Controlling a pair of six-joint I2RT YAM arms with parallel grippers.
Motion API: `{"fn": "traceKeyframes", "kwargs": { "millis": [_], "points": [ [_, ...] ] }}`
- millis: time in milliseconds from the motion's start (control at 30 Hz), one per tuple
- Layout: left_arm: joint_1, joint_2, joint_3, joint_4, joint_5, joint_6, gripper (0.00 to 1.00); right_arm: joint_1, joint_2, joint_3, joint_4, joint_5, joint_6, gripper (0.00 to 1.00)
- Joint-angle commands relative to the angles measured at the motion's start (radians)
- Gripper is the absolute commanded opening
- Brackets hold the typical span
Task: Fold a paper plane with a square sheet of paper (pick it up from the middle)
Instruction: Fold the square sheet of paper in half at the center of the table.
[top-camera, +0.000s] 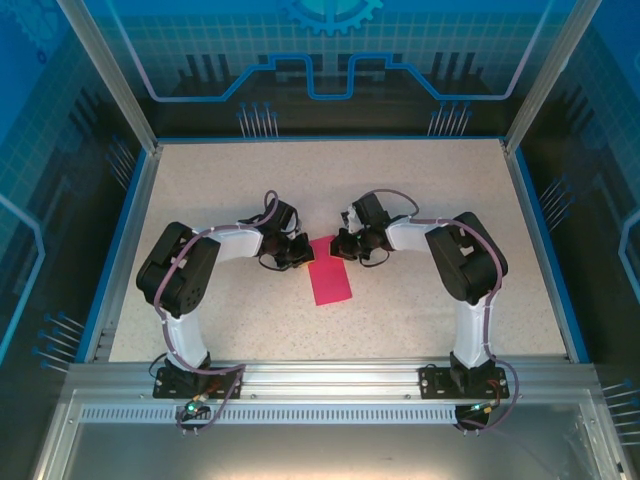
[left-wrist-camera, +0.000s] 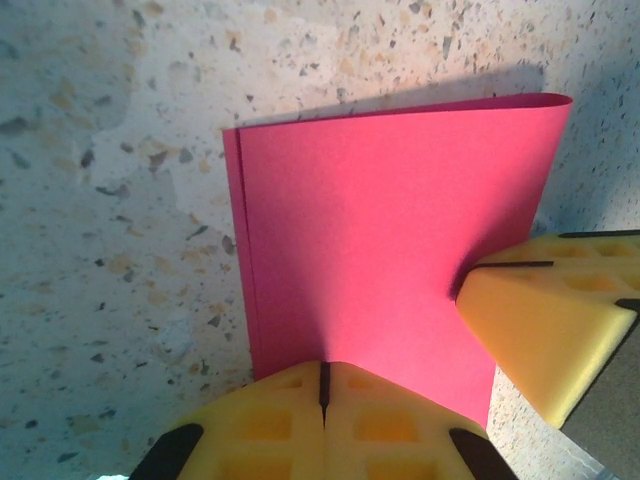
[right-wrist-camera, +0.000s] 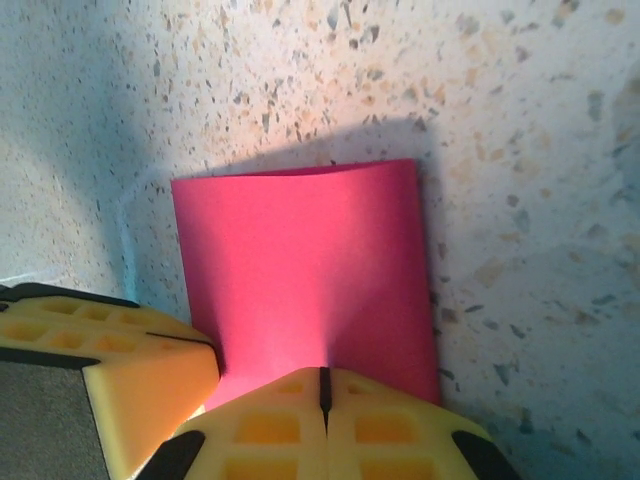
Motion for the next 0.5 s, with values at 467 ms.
{"fn": "traceKeyframes", "kwargs": {
  "millis": [467],
  "points": [
    [-0.01, 0.03, -0.048, -0.087, -0.059, 0.022, 0.0, -0.031, 0.042, 0.069, 0.044, 0.004, 0.059, 0.03]
  ]
}}
